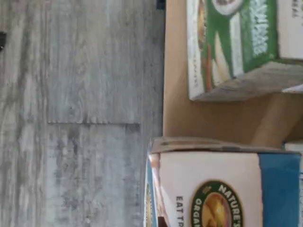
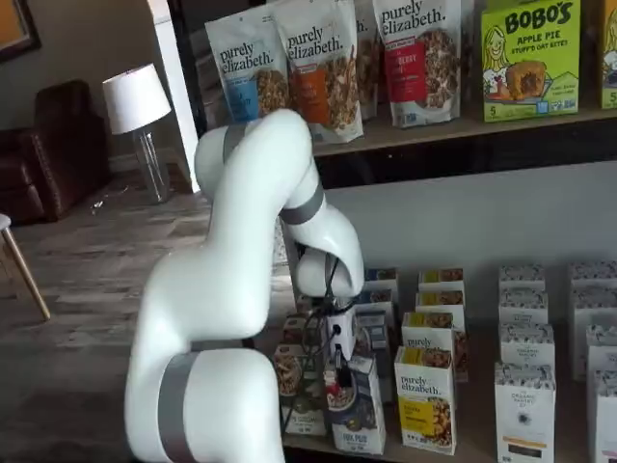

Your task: Pick up the blue and white box that is on the bottom shelf, the second box from the left

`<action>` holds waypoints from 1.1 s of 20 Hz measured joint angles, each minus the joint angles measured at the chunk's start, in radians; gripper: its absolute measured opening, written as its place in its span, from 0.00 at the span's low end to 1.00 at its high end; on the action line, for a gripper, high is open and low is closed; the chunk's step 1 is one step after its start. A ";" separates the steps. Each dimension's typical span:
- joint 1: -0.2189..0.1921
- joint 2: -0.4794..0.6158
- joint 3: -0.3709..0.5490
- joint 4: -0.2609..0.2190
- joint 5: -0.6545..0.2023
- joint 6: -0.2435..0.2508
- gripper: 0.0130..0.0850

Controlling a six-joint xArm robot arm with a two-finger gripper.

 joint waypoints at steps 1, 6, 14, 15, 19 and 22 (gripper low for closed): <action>0.002 -0.010 0.016 0.001 -0.005 0.001 0.44; 0.011 -0.078 0.109 0.058 0.002 -0.043 0.44; 0.020 -0.206 0.273 0.057 0.010 -0.036 0.44; 0.021 -0.224 0.299 0.052 0.002 -0.030 0.44; 0.027 -0.307 0.410 0.025 -0.024 0.000 0.44; 0.032 -0.365 0.477 0.033 -0.030 -0.003 0.44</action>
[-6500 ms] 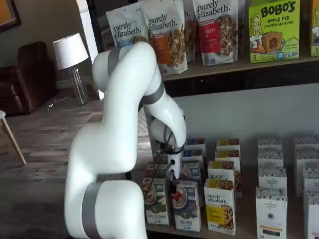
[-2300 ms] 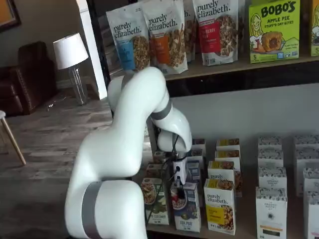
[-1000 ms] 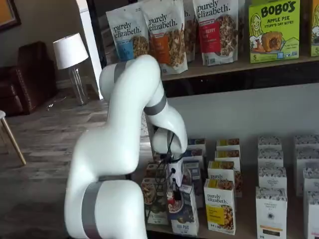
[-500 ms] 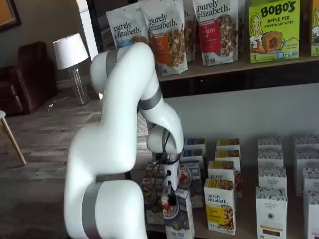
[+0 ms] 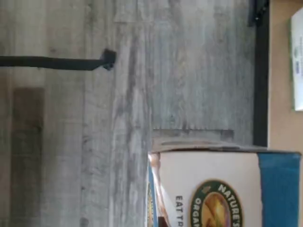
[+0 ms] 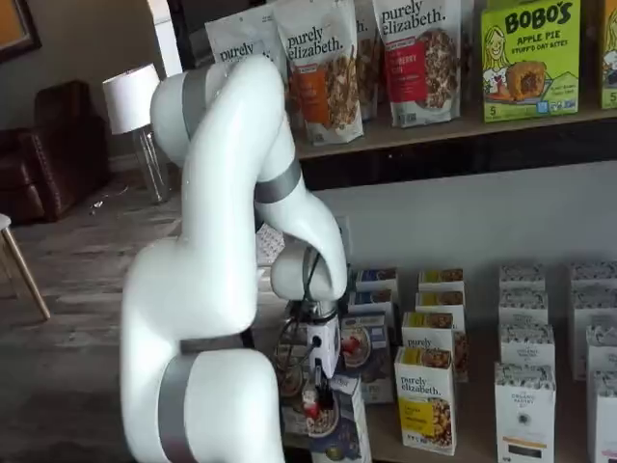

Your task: Pick up the blue and white box that is on the bottom shelf, the second box from the left

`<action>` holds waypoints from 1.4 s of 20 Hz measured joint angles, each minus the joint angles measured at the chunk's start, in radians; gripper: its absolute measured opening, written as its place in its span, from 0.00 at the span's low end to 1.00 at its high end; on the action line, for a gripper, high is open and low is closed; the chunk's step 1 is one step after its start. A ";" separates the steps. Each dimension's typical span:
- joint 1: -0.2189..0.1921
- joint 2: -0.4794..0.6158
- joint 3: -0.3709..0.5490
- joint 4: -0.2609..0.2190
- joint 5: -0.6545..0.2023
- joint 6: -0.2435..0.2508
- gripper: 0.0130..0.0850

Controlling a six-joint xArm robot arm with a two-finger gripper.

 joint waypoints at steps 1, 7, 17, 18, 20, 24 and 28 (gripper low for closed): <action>0.001 -0.019 0.021 -0.007 -0.003 0.007 0.44; 0.000 -0.152 0.128 -0.086 0.042 0.083 0.44; 0.030 -0.389 0.235 -0.080 0.164 0.110 0.44; 0.034 -0.408 0.238 -0.072 0.187 0.109 0.44; 0.044 -0.450 0.252 -0.068 0.207 0.116 0.44; 0.056 -0.511 0.273 -0.090 0.235 0.148 0.44; 0.062 -0.597 0.298 -0.069 0.274 0.139 0.44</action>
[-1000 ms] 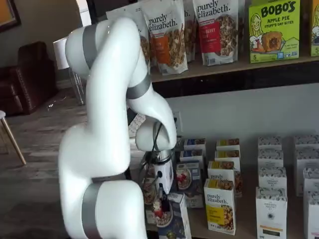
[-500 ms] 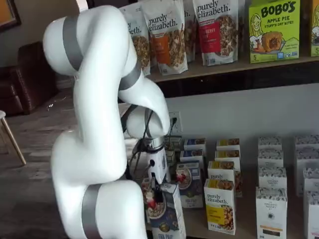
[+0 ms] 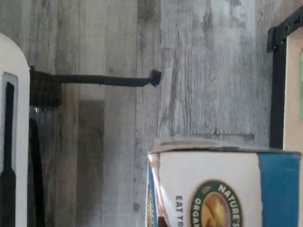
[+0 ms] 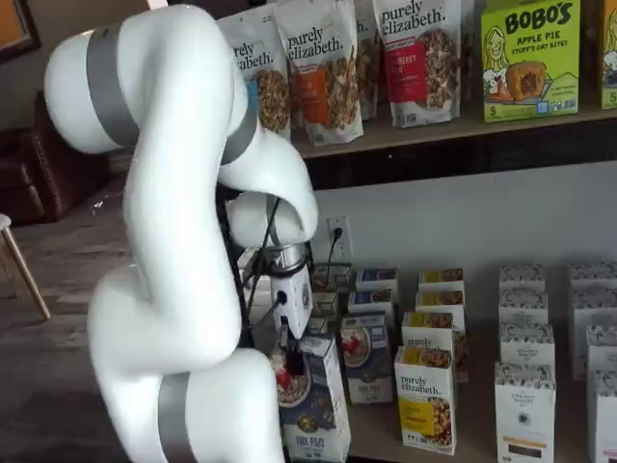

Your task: Pick up the blue and white box that is on the bottom shelf, the second box from the left

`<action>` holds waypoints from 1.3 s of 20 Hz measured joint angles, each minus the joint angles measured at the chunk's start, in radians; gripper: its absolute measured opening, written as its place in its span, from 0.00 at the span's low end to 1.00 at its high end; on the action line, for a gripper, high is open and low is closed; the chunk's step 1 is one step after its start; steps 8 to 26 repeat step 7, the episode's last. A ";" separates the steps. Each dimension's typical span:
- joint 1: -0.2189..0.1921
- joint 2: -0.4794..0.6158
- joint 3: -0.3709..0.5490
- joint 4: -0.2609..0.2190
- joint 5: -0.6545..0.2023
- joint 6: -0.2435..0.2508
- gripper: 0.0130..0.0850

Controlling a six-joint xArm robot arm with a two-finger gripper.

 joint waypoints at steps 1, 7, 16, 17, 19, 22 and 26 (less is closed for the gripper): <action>0.000 -0.025 0.007 0.010 0.012 -0.007 0.44; 0.004 -0.132 0.032 0.025 0.074 -0.010 0.44; 0.004 -0.132 0.032 0.025 0.074 -0.010 0.44; 0.004 -0.132 0.032 0.025 0.074 -0.010 0.44; 0.004 -0.132 0.032 0.025 0.074 -0.010 0.44; 0.004 -0.132 0.032 0.025 0.074 -0.010 0.44; 0.004 -0.132 0.032 0.025 0.074 -0.010 0.44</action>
